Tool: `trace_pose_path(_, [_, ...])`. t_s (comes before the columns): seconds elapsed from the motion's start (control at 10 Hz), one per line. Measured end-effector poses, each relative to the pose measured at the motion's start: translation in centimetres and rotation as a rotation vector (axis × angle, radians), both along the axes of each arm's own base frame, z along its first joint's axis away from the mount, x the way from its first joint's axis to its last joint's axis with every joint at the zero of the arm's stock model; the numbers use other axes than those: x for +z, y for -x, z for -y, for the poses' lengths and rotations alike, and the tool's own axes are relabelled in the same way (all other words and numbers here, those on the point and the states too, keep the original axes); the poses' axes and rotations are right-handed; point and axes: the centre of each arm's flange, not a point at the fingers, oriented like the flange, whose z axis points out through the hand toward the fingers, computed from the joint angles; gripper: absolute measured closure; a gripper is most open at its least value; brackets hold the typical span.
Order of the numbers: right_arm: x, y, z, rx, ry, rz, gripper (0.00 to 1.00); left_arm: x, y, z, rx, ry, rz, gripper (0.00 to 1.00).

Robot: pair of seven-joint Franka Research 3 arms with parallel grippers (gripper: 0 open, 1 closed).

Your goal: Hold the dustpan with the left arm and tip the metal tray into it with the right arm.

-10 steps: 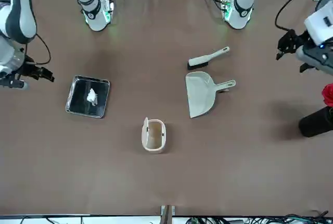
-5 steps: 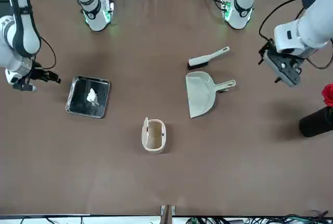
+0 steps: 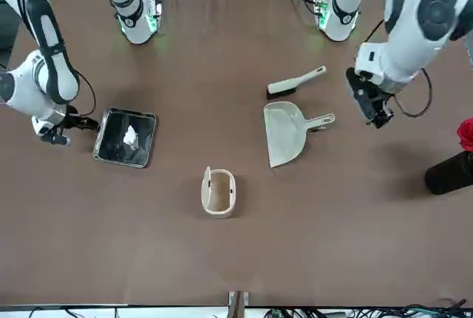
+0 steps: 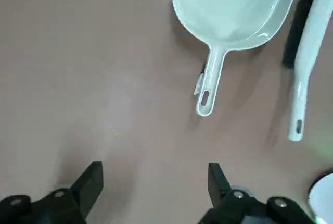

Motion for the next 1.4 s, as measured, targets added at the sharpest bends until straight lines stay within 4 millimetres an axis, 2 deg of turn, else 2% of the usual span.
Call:
trace_pose_path(0.2, [-1.2,0.3,-1.2,0.001,0.010,0.020,0.12,-3.7,1.6,2.2,-0.088,-0.047,0.002,0.11])
trace_pose_path(0.4, [-1.9,0.4,-1.7,-0.003,0.009,0.021,0.37,-6.6,2.7,3.1,-0.129,-0.069,-0.035,0.12])
trace_pose_path(0.5, [-2.3,0.5,-1.7,-0.004,0.013,0.021,0.40,-7.9,3.0,3.5,-0.142,-0.072,-0.046,0.12])
trace_pose_path(0.6, [-2.6,0.6,-1.7,-0.005,0.016,0.020,0.55,-9.3,3.6,4.0,-0.160,-0.075,-0.037,0.12])
trace_pose_path(0.8, [-3.0,0.6,-1.6,-0.007,0.021,0.021,0.63,-12.4,5.2,4.7,-0.182,-0.115,-0.020,0.14])
trace_pose_path(0.9, [-3.0,0.6,-1.5,-0.009,0.023,0.023,0.69,-13.6,5.7,4.9,-0.182,-0.123,-0.016,0.14])
trace_pose_path(1.0, [-3.0,0.6,-1.4,-0.014,0.024,0.026,0.84,-14.3,5.9,5.3,-0.185,-0.130,-0.015,0.14])
trace_pose_path(1.1, [-2.9,0.6,-1.5,-0.017,0.021,0.028,0.91,-14.8,6.2,5.6,-0.190,-0.149,-0.012,0.14])
trace_pose_path(1.4, [-2.9,0.6,-1.5,-0.026,0.013,0.028,0.93,-17.7,6.9,6.8,-0.187,-0.221,0.023,0.13])
